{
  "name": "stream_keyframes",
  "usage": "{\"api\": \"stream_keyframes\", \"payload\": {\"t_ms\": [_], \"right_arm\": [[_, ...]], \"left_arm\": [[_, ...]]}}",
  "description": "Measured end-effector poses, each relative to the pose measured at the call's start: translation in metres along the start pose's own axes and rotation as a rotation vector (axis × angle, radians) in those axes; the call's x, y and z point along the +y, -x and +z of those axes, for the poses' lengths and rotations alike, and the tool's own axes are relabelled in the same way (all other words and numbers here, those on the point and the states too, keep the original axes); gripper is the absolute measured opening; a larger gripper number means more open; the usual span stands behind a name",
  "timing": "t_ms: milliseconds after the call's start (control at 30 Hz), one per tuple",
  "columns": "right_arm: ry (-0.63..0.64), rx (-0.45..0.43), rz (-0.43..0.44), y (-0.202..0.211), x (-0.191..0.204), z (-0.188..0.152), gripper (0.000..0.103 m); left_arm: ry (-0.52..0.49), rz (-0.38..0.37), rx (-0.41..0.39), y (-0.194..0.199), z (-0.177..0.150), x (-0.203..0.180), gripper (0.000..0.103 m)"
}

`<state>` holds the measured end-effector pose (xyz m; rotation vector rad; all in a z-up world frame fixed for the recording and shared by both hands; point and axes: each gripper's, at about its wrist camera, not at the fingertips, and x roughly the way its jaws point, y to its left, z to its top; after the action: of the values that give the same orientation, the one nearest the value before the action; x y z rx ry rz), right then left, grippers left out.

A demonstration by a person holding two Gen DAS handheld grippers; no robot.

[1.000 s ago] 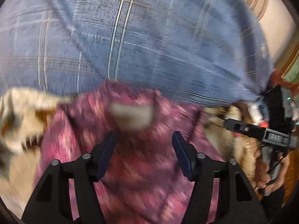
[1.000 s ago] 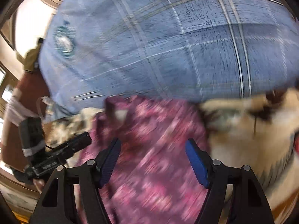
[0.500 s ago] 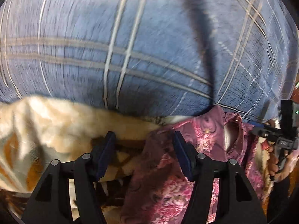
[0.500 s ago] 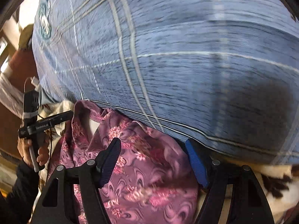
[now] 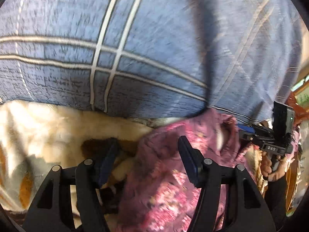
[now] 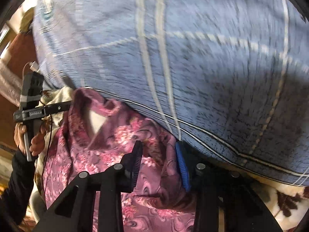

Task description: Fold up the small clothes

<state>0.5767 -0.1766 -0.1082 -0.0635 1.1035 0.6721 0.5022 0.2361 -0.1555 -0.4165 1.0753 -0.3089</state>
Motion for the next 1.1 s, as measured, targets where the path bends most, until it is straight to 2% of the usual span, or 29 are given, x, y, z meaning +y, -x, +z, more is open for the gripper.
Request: {"api": "stream_keyframes", "payload": {"t_ms": [67,133,200,267,333,367,400,433,467,500,533,567,700,800,867,967,1100], "right_arm": [[0.036,-0.030,0.011,0.010,0.009,0.002,0.060],[0.085,-0.029,0.032,0.011,0.018,0.005,0.060],[0.115,0.009,-0.001,0.001,0.026,0.010,0.060],[0.127,0.048,-0.015,-0.012,0.023,0.010,0.060],[0.147,0.069,-0.027,-0.023,0.023,0.009,0.056],[0.154,0.071,-0.032,-0.027,0.021,0.008,0.044],[0.144,0.072,-0.014,-0.031,0.019,0.006,0.021],[0.131,0.079,0.009,-0.033,0.016,0.004,0.016],[0.126,0.058,0.011,-0.029,0.016,0.002,0.013],[0.133,0.036,0.019,-0.024,0.017,0.000,0.009],[0.141,0.026,0.017,-0.020,0.018,-0.001,0.008],[0.145,0.018,0.012,-0.016,0.020,-0.003,0.007],[0.133,0.002,0.020,-0.007,0.027,-0.006,0.006],[0.133,-0.006,0.020,0.004,0.030,-0.005,0.006],[0.127,-0.025,0.031,0.018,0.020,-0.011,0.006],[0.110,-0.052,0.054,0.034,0.025,-0.013,0.005],[0.110,-0.100,0.058,0.073,0.039,-0.031,0.005]], "left_arm": [[-0.048,-0.023,-0.019,0.006,0.006,-0.008,0.062],[-0.120,0.000,-0.017,0.002,0.011,-0.020,0.064],[-0.223,0.085,0.037,-0.016,0.011,-0.031,0.064],[-0.234,0.081,0.072,-0.031,0.012,-0.028,0.064],[-0.239,0.074,0.061,-0.032,0.012,-0.026,0.064],[-0.254,0.089,0.052,-0.031,0.010,-0.027,0.061],[-0.266,0.106,0.042,-0.028,0.008,-0.030,0.051],[-0.274,0.102,0.033,-0.024,0.004,-0.035,0.038],[-0.292,0.088,0.025,-0.020,0.000,-0.037,0.031],[-0.320,0.089,0.029,-0.019,-0.003,-0.040,0.018],[-0.336,0.104,0.037,-0.021,-0.006,-0.042,0.012],[-0.355,0.124,0.044,-0.022,-0.008,-0.043,0.012],[-0.432,0.187,-0.020,-0.015,-0.016,-0.048,0.007],[-0.502,0.226,-0.119,0.003,-0.034,-0.071,0.006],[-0.514,0.239,-0.162,0.021,-0.038,-0.076,0.006],[-0.525,0.263,-0.213,0.046,-0.046,-0.091,0.006],[-0.539,0.293,-0.282,0.092,-0.076,-0.119,0.006]]}}
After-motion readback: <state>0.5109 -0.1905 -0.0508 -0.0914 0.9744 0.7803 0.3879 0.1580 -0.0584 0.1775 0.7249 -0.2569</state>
